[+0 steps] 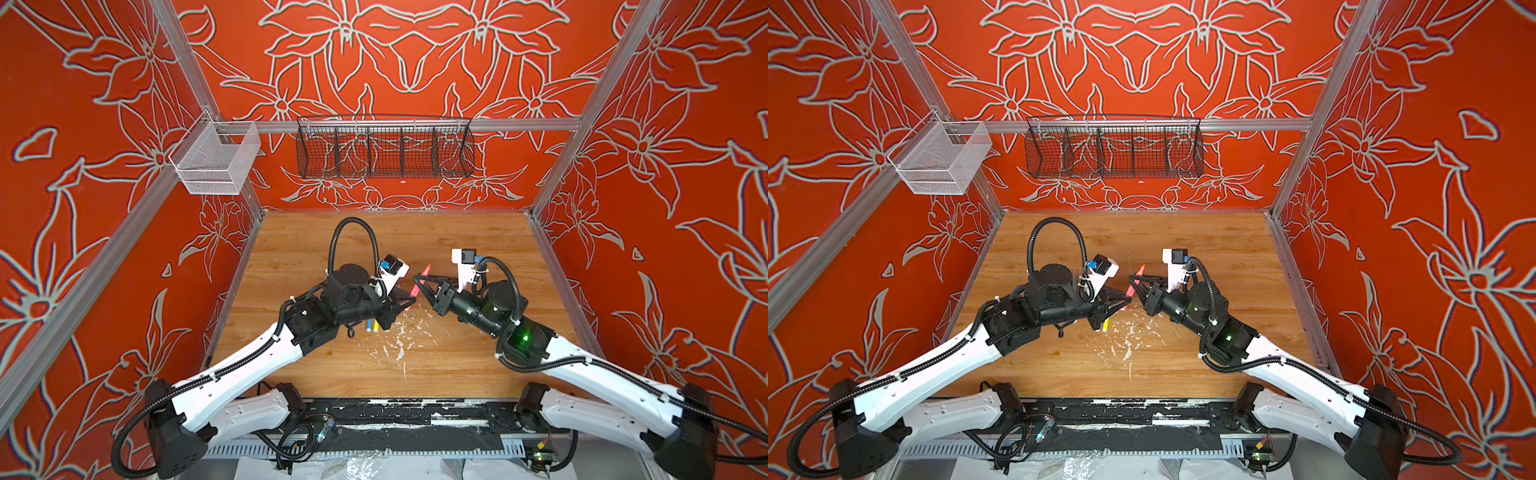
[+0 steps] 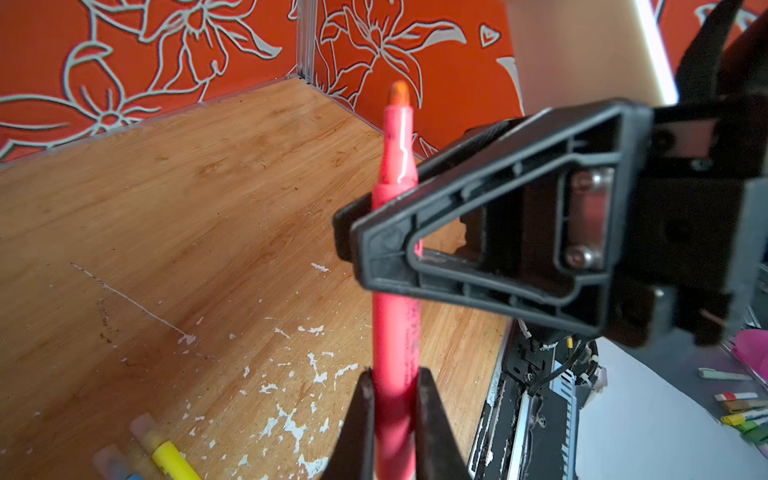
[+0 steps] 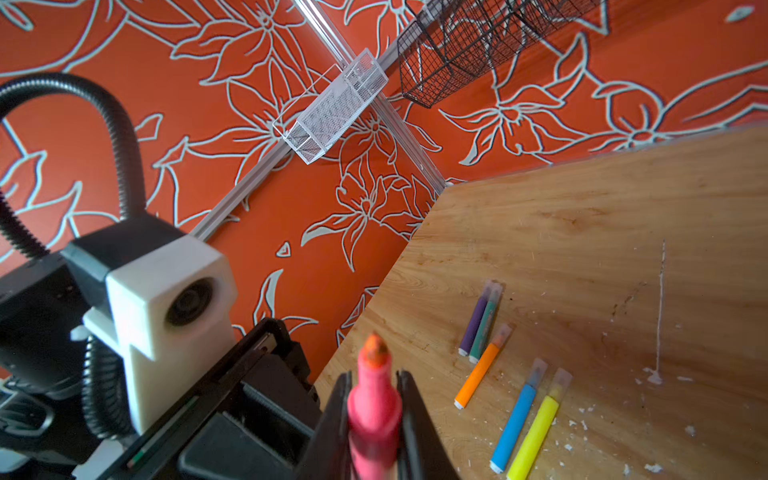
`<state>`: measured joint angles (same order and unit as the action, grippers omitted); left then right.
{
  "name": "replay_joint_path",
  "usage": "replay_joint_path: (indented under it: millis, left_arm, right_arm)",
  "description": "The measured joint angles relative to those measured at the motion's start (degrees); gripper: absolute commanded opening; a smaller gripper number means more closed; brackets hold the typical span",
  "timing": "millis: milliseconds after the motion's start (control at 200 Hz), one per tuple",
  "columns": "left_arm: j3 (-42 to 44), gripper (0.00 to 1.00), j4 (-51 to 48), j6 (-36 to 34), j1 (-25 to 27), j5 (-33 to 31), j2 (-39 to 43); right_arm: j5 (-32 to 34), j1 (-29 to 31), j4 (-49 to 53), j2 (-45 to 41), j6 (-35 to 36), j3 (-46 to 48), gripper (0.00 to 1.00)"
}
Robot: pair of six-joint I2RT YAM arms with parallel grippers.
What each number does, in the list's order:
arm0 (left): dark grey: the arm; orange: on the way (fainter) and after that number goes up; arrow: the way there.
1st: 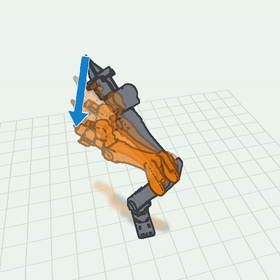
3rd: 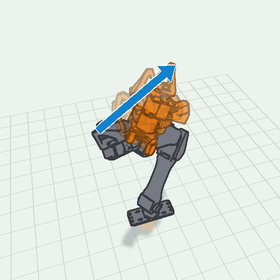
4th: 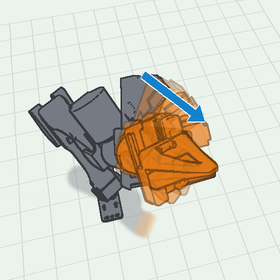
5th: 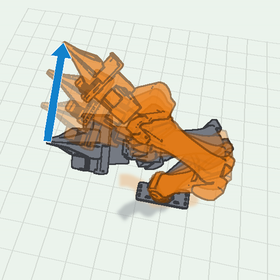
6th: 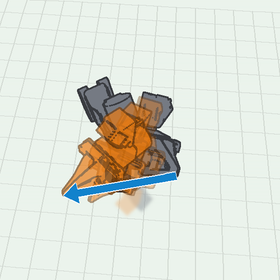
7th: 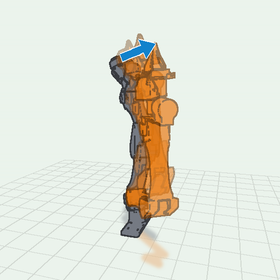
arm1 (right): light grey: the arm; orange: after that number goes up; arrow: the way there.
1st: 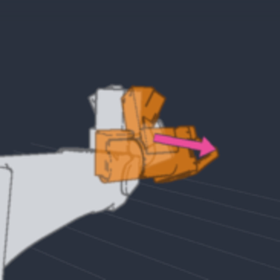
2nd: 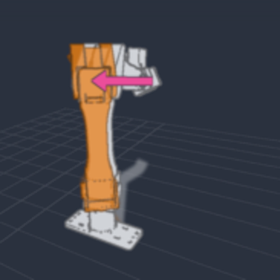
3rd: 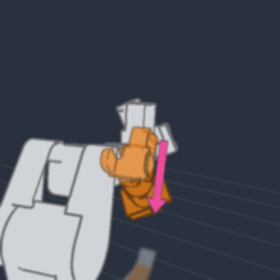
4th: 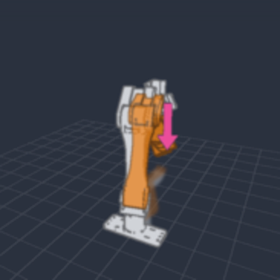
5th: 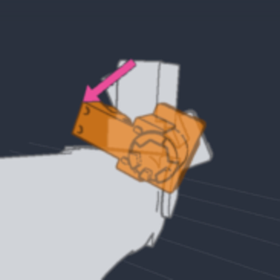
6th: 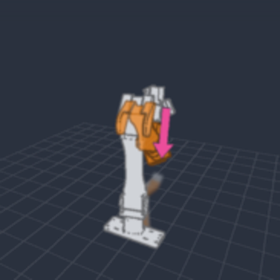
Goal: Insert the pens into the pen caps
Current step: 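Lift the pink marker upright with the left gripper while the right gripper approaches it, then withdraw the right gripper and move it over the translucent cap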
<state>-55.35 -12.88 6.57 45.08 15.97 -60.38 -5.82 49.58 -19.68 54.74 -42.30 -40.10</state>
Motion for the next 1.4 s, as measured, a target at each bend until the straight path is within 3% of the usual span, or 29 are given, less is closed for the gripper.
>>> replay_joint_path:
  millis: [70, 155, 290, 450, 666, 811, 911, 946, 1066, 1111, 1246, 1401]
  left_arm:
    - [0.0, 0.21, -0.2, 0.0, 0.0, -0.3, 0.0]
    - [0.0, 0.38, -0.3, -0.6, 0.0, -0.3, 0.0]
    - [0.0, 0.45, -0.3, -0.6, 0.3, -0.3, 0.0]
    - [0.0, 0.43, -0.3, -0.6, 0.3, -0.4, 0.0]
    - [0.0, 0.20, -0.3, -0.2, 0.4, -0.2, -0.1]
    - [0.0, 0.18, -0.3, -0.4, 0.5, 0.2, -0.1]
    - [0.0, 0.00, -0.3, -0.3, 0.5, 0.2, -0.1]
    - [0.0, 0.00, -0.3, 0.0, 0.5, 0.2, -0.1]
    - [0.0, 0.00, -0.3, 0.2, 0.5, -0.8, -0.1]
    - [0.0, 0.00, -0.2, 0.3, 0.6, -1.8, -0.1]
    - [0.0, 0.00, -0.1, 1.0, 0.6, -6.6, -0.1]
    - [0.0, 0.00, -0.2, 3.1, -1.6, -11.6, 0.0]
  right_arm:
    - [0.3, 0.1, 0.2, 0.2, 0.0, -0.1, 0.01]
    - [0.3, 0.5, -0.2, 0.2, -0.2, -0.1, 0.00]
    - [0.3, 1.9, -1.4, 0.3, -0.5, -0.1, 0.00]
    - [0.3, 3.8, -3.2, 0.3, -0.6, -0.1, 0.00]
    - [0.9, 5.3, -4.6, 1.6, -0.6, -0.1, 0.00]
    - [1.7, 5.6, -4.7, 1.9, -0.5, -0.1, 0.00]
    - [2.1, 5.7, -4.8, 2.0, -0.2, -0.1, 0.00]
    - [2.1, 5.7, -4.9, 2.0, -0.1, -0.1, 0.00]
    - [2.3, 5.8, -4.9, 2.1, -0.2, -0.1, 0.37]
    - [2.4, 5.9, -4.6, 2.0, 0.0, -0.1, 0.46]
    - [6.0, 6.4, 3.3, -1.5, 0.0, 0.2, 0.52]
    - [16.5, 6.4, 19.8, -12.0, -1.2, 3.5, 0.57]
